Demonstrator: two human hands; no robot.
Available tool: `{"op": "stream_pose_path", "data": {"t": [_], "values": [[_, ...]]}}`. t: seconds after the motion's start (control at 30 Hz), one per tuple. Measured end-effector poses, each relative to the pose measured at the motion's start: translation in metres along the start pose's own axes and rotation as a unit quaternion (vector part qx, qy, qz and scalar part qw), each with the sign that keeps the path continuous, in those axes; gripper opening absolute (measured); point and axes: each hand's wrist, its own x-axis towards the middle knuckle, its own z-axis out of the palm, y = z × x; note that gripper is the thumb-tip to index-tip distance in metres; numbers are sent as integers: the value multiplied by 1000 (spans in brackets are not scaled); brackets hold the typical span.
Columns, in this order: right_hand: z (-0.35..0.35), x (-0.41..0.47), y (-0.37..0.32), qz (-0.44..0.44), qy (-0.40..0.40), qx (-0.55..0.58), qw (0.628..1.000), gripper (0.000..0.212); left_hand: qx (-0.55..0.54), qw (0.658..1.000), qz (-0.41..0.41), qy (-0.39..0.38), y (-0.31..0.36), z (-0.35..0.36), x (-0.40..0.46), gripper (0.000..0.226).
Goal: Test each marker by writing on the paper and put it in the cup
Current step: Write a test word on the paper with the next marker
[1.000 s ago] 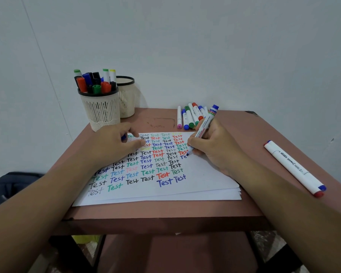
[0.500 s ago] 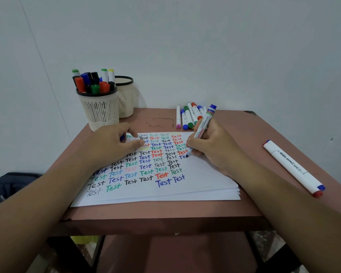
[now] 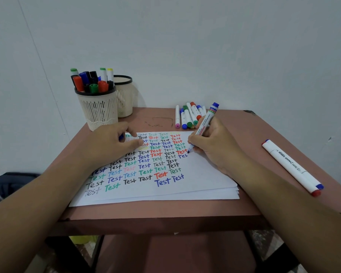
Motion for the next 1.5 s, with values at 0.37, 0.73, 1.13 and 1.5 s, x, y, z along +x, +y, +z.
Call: {"op": "stream_pose_path", "data": {"t": [0.37,0.73,1.13,1.5], "values": [[-1,0,1,7,-24,3,1000,40,3,1000,-10,0,3,-2,-2,26],[0,-2,-1,2,-15,7,1000,40,14,1000,-17,1,8,-3,-5,26],[-2,0,1,-13,19,28,999,34,-27,999,-15,14,-1,-1,0,56],[16,6,-17,-46,-37,198,979,7,-2,998,-10,62,6,-3,1,25]]}}
